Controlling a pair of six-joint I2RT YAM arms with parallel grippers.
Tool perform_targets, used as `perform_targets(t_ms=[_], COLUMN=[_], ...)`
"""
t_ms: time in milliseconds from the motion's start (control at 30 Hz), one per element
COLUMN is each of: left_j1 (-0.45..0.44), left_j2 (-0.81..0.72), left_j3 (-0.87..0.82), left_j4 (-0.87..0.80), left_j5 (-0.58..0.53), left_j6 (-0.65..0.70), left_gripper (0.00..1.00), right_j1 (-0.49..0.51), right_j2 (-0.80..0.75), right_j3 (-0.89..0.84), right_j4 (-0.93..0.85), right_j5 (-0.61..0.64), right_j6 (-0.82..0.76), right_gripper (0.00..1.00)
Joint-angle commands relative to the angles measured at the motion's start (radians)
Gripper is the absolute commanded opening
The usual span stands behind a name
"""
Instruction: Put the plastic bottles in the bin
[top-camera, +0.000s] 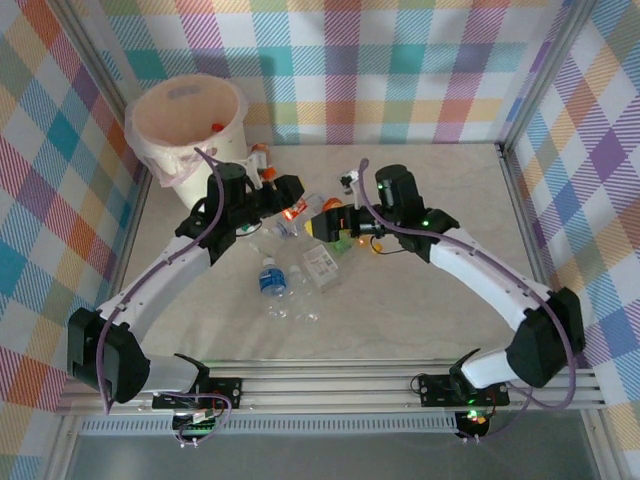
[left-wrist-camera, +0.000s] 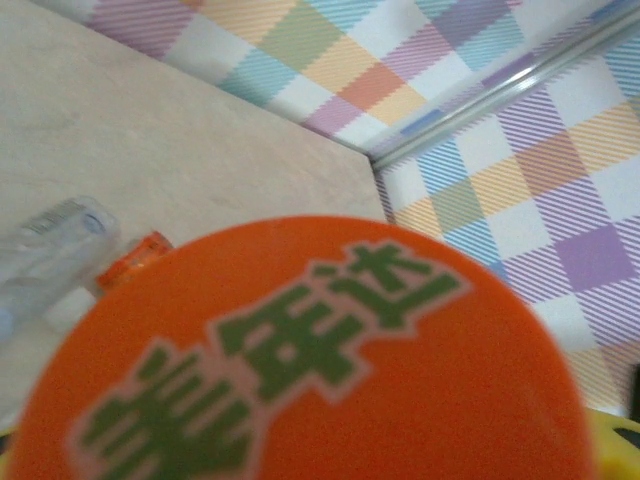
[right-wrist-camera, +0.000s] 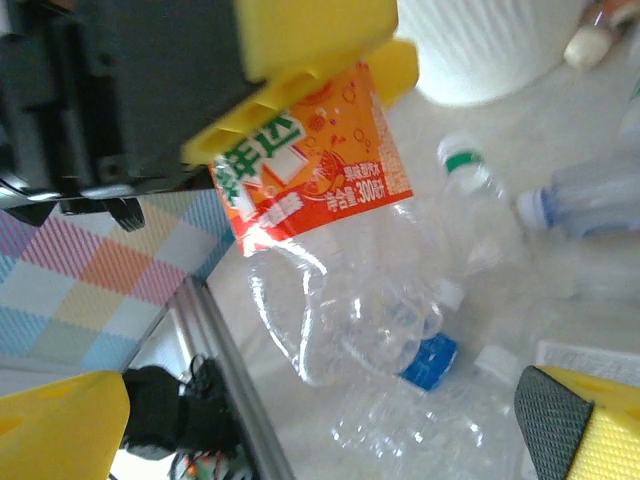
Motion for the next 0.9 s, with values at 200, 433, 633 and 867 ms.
perform_targets(t_ms=[200,433,633,867], left_j1=[0.017,0.035,0.100,0.200], left_j2=[-0.098,-0.117,-0.099,-0.003], left_j3=[0.166,0.301,0.364,0.485], left_j4=[-0.285,-0.388,-0.289,-0.154], left_j5=[-0.272,-0.522,-0.686,-0.693], left_j6=[0.241,0.421,0.552,0.641], left_gripper=[0.49,0.48,0.48,0.48], right_j1=[-0.003,-0.025,-0.038,-0.039], right_j2=[-0.184,-0.208,-0.195,-0.151], right_j3=[-0.169,-0.198,-0.190,-0.151], right_j4=[0.166,0.142,0.104,0.067], right_j5=[0.438,0.583,0.587,0.523], right_j6=[0.032,0.048,0.055,0.070], right_gripper=[1.00,1.00,1.00,1.00])
